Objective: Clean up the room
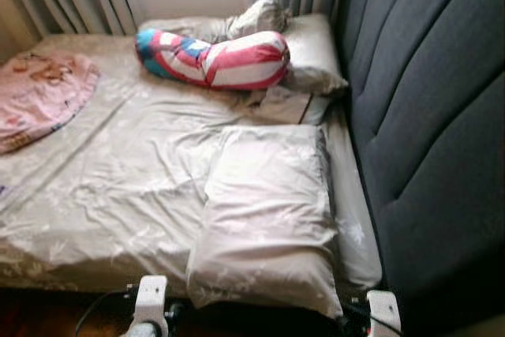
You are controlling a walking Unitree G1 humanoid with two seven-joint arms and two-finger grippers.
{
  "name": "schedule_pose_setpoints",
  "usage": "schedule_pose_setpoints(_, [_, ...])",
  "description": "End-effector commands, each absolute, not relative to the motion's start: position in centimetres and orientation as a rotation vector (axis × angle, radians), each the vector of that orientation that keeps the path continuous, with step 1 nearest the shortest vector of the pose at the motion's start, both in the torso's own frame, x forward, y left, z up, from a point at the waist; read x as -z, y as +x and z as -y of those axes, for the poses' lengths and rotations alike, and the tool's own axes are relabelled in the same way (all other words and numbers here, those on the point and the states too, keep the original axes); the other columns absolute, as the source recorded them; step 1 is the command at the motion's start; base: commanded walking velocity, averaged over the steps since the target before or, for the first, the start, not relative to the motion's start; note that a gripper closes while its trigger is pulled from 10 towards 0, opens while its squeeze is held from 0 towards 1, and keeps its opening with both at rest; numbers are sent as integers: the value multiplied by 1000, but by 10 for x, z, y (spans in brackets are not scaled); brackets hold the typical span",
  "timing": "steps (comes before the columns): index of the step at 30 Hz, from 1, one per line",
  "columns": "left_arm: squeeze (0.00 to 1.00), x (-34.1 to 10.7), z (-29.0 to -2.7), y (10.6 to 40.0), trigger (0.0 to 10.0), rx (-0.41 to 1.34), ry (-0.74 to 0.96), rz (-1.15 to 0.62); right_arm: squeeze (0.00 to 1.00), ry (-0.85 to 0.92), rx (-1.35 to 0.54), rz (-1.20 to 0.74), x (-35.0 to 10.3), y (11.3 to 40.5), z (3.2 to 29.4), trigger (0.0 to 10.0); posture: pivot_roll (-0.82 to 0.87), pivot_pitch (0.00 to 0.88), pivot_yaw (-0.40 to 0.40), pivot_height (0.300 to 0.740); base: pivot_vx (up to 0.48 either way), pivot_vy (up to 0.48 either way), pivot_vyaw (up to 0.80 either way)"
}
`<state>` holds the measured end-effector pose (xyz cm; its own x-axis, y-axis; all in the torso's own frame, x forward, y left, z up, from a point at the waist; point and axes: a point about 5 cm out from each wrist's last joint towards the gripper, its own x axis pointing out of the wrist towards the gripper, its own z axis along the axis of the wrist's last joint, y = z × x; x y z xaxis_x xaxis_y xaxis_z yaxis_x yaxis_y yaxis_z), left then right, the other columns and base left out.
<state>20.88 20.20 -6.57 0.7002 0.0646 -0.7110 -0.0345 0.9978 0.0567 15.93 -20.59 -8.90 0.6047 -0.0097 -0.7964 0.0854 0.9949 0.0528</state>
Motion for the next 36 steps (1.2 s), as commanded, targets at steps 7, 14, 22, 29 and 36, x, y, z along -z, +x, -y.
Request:
schedule_pose_setpoints(7, [0, 49, -190, 234, 10000, 15, 59, -665, 0, 99, 86, -889, 89, 154, 211, 10000, -89, 20, -4, 740, 0, 0, 0])
schedule_pose_setpoints(14, [0, 21, -188, 262, 10000, 29, 74, -454, 0, 113, 44, -792, 84, 158, 208, 10000, -103, 0, 0, 740, 0, 0, 0])
schedule_pose_setpoints(22, [0, -2, -193, 266, 10000, 3, 77, -248, 0, 102, -17, -521, 54, 206, 196, 10000, -119, 0, 1, 740, 0, 0, 0])
schedule_pose_setpoints(29, [0, -17, -194, 258, 10000, 1, 90, -138, 0, 107, -66, -201, 4, 255, 180, 10000, -116, 8, -3, 740, 0, 0, 0])
schedule_pose_setpoints(36, [0, -26, -195, 255, 10000, -18, 91, -91, 0, 104, -59, -159, 0, 253, 178, 10000, -119, 32, -5, 740, 0, 0, 0])
